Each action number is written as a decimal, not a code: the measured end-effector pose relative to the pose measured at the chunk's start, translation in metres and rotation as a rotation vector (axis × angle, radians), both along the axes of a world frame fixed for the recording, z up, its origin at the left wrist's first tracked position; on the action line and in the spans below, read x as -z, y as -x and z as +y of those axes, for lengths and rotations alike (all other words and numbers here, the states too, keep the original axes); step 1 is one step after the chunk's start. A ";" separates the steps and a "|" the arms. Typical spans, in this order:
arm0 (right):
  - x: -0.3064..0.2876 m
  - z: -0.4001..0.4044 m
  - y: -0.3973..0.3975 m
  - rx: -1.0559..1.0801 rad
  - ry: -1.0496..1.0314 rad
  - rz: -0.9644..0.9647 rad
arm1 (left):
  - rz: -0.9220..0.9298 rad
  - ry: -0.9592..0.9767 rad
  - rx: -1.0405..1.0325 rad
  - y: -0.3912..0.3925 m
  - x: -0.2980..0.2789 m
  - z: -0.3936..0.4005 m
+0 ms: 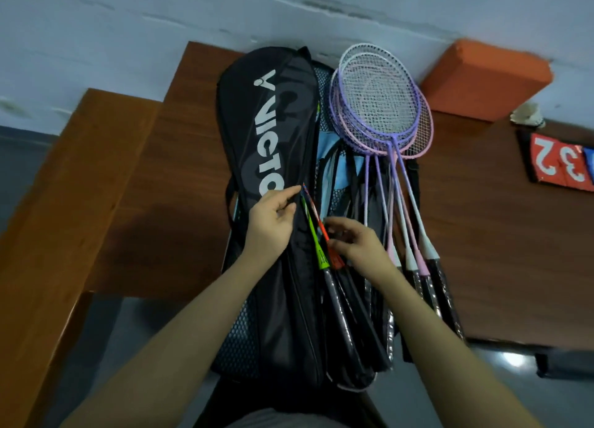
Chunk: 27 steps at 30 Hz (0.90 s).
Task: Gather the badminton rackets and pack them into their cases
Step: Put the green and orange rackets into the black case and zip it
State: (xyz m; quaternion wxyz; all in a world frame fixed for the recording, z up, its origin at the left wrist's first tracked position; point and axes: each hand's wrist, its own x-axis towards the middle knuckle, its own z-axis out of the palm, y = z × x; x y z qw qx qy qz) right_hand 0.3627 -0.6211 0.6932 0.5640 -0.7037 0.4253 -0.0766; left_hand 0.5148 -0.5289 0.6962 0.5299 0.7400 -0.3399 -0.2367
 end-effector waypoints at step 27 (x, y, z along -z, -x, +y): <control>0.016 0.062 0.062 0.036 -0.267 -0.057 | -0.173 -0.372 -0.207 0.104 -0.003 0.097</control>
